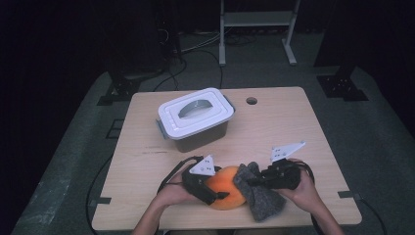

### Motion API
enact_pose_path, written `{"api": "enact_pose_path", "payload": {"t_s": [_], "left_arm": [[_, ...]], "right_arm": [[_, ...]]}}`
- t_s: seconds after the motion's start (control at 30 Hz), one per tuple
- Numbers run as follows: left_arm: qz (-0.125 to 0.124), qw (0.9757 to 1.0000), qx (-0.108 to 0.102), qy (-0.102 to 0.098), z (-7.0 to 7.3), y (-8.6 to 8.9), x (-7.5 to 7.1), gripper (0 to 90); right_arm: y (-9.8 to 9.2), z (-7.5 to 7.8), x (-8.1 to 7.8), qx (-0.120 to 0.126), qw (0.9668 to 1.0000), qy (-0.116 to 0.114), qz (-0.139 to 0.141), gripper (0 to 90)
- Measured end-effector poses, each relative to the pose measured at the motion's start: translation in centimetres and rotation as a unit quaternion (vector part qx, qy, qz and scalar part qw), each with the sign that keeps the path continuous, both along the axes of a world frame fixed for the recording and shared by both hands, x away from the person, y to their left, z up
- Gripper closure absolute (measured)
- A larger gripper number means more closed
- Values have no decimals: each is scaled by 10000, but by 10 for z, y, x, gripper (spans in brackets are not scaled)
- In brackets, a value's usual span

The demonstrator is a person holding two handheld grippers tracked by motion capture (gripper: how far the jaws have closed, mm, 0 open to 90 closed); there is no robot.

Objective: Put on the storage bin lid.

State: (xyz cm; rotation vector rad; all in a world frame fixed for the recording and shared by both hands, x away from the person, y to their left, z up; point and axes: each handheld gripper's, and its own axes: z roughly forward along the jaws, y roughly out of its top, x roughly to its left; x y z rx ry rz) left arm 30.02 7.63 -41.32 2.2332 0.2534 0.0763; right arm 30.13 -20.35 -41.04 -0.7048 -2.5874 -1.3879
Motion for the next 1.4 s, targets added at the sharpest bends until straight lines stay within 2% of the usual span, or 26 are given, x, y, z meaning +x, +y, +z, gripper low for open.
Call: {"api": "enact_pose_path", "payload": {"t_s": [0.03, 0.07, 0.13, 0.2, 0.27, 0.33, 0.4, 0.47, 0.57, 0.6, 0.67, 0.8, 0.87, 1.07, 1.2, 1.27, 1.4], "left_arm": [[48, 10000, 2, 42, 1, -3, 0, 73], [75, 10000, 26, -33, 1, -6, -1, 75], [40, 9989, 101, -467, 4, -10, -6, 193], [8, 9974, 59, -718, 7, -14, -10, 252], [-27, 9943, 26, -1062, 9, -17, -12, 271], [-73, 9930, -64, -1175, 6, -18, -12, 270], [-187, 9932, -55, -1147, 2, -18, -12, 253], [-186, 9956, -46, -920, 1, -18, -10, 199], [-11, 9983, -63, -582, 2, -16, -5, 98], [48, 9990, -85, -437, 2, -15, -3, 80], [105, 9994, -139, -314, -1, -14, -1, 81], [50, 9994, -154, -302, -3, -11, -2, 166], [22, 9992, -129, -369, -5, -9, -2, 198], [19, 9995, -246, -213, -10, 2, 1, 210], [-58, 9995, -242, -202, -11, 7, 2, 213], [-91, 9995, -250, -186, -12, 10, 3, 213], [-149, 9994, -240, -193, -13, 12, 3, 213]], "right_arm": [[2, 1, -1, -5, 10000, -15, 52, 759], [3, 4, -2, -27, 10000, -47, 78, 758], [4, 10, -4, -68, 9998, -145, 77, 759], [4, 14, -5, -88, 9996, -244, 55, 760], [1, 19, -6, -19, 9995, -318, -20, 760], [-2, 22, -5, 81, 9991, -394, -111, 760], [-3, 22, -5, 110, 9990, -411, -157, 760], [-2, 18, -4, 42, 9992, -395, -110, 759], [-1, 11, -1, 46, 9997, -237, -68, 759], [-2, 10, -1, 19, 9997, -228, -69, 759], [-3, 9, -1, 6, 9997, -218, -79, 759], [-10, 2, 3, 96, 9999, -64, -95, 759], [-15, -2, 6, 135, 9998, 48, -104, 759], [-31, -17, 16, -56, 9989, 364, -293, 758], [-31, -10, 14, 59, 9989, 274, -367, 760], [-27, -7, 13, 152, 9991, 225, -313, 760], [-23, -15, 15, 91, 9990, 416, -163, 756]]}}
